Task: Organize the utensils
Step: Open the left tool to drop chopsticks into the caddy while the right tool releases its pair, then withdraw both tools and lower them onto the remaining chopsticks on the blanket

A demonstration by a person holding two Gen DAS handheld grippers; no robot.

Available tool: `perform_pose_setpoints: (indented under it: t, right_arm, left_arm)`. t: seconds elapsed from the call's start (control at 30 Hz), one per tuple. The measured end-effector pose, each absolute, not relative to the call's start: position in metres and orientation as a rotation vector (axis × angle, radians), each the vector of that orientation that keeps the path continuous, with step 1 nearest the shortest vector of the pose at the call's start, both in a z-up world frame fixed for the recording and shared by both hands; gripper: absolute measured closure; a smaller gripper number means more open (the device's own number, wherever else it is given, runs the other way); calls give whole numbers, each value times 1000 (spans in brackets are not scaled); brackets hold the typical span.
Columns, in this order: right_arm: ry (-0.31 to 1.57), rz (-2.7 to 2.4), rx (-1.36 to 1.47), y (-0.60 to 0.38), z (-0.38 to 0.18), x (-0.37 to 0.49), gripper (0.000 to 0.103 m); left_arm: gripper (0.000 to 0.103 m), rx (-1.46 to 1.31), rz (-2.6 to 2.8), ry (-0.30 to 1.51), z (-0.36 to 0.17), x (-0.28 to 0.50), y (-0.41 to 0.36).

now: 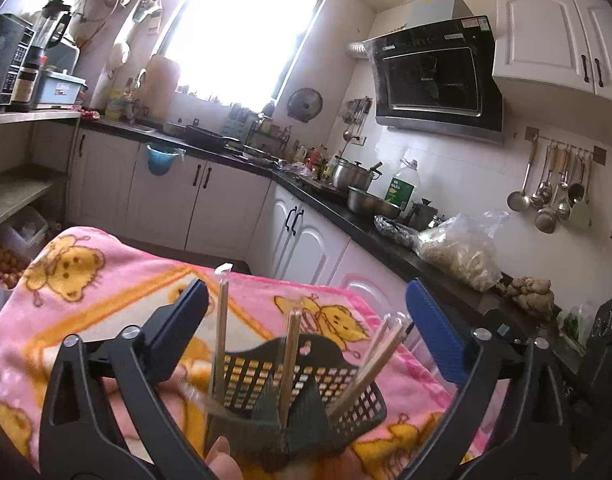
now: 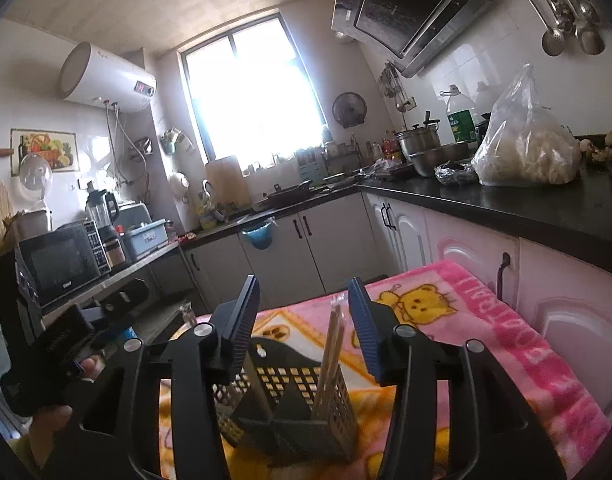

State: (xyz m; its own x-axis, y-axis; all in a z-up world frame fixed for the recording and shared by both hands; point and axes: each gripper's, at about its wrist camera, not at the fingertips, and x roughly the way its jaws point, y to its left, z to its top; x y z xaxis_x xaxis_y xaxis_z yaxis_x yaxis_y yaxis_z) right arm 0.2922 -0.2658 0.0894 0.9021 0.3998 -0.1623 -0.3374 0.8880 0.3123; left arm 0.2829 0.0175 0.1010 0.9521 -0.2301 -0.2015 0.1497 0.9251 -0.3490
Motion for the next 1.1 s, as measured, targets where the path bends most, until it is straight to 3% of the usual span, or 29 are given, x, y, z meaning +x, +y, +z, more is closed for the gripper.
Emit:
perform_pose_setpoints:
  t: [1.1]
  right_arm:
    - [391, 418, 125, -273, 53, 190, 57]
  left_arm:
    - [12, -283, -230, 430, 45, 176, 15]
